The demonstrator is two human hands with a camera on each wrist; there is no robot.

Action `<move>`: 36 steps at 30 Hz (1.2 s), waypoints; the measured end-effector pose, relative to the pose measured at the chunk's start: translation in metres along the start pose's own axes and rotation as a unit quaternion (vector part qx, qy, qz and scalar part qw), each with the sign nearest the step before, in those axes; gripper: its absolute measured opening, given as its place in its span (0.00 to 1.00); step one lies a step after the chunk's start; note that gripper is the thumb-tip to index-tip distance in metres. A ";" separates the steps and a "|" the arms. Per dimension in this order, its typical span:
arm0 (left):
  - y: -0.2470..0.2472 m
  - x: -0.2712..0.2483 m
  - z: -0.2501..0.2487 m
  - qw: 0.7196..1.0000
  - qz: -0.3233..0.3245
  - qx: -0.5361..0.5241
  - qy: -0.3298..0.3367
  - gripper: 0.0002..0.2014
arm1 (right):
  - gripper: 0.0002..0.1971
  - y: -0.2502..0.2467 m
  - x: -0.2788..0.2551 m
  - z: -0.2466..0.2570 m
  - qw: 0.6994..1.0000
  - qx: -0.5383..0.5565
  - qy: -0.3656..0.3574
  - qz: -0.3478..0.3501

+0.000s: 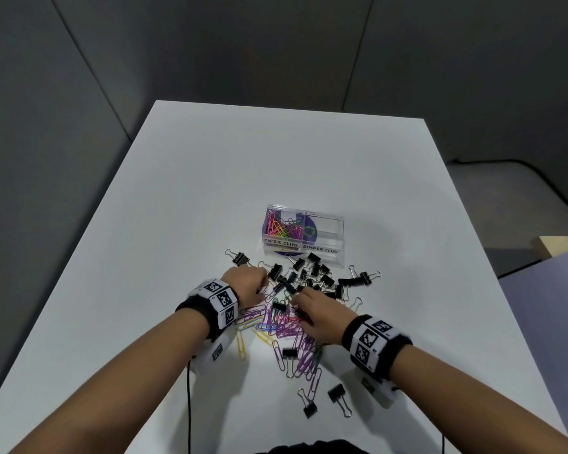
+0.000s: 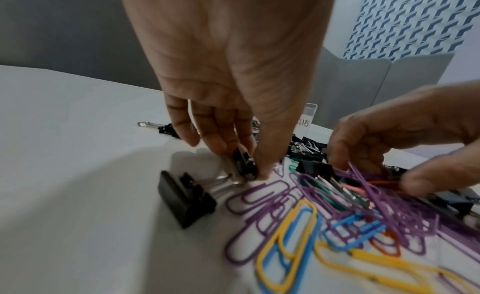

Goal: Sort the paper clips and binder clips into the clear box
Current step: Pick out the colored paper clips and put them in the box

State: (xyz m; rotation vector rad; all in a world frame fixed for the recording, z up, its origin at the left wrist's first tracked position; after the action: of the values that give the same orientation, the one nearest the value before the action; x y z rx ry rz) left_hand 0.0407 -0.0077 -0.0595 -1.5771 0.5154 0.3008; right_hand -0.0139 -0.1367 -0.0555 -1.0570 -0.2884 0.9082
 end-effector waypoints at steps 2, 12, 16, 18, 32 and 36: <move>0.002 -0.002 -0.001 1.000 0.011 0.015 0.020 0.05 | 0.20 0.003 -0.004 -0.003 1.000 -0.013 0.008 0.011; -0.018 -0.002 0.037 0.998 -0.046 0.007 -0.035 0.13 | 0.12 -0.002 -0.008 -0.009 0.999 -0.023 0.030 -0.002; -0.013 -0.007 0.026 0.997 -0.069 0.018 -0.003 0.16 | 0.13 -0.004 -0.009 -0.009 0.999 -0.027 0.034 -0.012; -0.003 -0.010 0.013 0.998 -0.049 0.035 0.031 0.18 | 0.14 -0.004 -0.011 -0.009 0.998 -0.049 0.033 -0.008; 0.009 -0.003 -0.003 0.998 0.040 -0.038 0.001 0.07 | 0.17 0.000 0.009 0.005 0.992 -0.116 0.034 0.045; 0.008 -0.011 -0.013 0.999 0.042 -0.004 0.028 0.05 | 0.13 -0.004 0.010 0.007 0.994 -0.097 0.020 0.042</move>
State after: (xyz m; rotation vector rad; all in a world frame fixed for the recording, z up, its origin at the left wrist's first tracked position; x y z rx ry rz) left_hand 0.0263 -0.0187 -0.0597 -1.5766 0.6259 0.3234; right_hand -0.0097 -0.1256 -0.0508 -1.2735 -0.3050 0.9473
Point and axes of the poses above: each hand's wrist, its own x-axis towards the middle knuckle, its own y-axis out of the palm, z = x × y, the point moved 7 cm from there along x, towards the middle knuckle, and after that the axes turned 15 degrees about -y, right-handed, at the moved point
